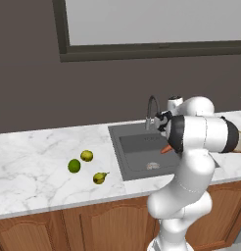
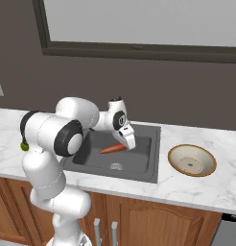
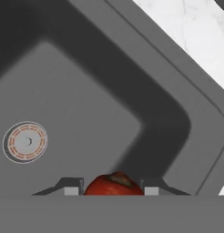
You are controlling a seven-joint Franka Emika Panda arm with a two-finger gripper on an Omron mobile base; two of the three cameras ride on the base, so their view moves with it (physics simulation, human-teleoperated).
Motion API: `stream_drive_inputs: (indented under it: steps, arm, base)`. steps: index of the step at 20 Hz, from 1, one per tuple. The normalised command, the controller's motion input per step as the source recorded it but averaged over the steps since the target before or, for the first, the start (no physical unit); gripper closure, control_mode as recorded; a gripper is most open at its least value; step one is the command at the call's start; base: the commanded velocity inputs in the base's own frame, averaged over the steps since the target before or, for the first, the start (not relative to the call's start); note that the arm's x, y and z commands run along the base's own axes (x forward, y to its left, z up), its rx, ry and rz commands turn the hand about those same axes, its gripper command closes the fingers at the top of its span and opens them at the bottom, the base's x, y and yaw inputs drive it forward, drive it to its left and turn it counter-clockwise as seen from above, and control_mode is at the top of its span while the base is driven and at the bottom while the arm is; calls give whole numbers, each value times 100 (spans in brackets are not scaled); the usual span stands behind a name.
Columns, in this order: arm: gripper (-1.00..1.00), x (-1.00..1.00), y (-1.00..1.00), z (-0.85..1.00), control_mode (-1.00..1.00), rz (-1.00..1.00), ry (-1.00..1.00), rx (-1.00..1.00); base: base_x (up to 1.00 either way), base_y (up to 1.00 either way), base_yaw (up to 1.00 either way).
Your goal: There is a mixed pile of frozen fruits and vegetables on the counter. Locate all the frozen vegetables and place the items in a bowl on the counter. Take all the frozen fruits and defrost them in a running sink.
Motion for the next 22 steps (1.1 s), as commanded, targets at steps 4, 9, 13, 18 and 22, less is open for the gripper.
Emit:
stream_drive_inputs:
  steps: [4, 9, 13, 18, 22]
  arm:
    - [100, 16, -66, 13, -100, 3, 0, 0]
    - [100, 5, -62, 30, -100, 4, -2, 15]
    - [100, 0, -64, 27, -100, 4, -1, 21]
    - [100, 6, -71, 15, -100, 3, 1, 13]
    - [100, 27, -69, 4, -100, 2, 6, 1]
  base:
    - [0, 0, 0]
    - [0, 0, 0]
    - [0, 0, 0]
    - [0, 0, 0]
    - [0, 0, 0]
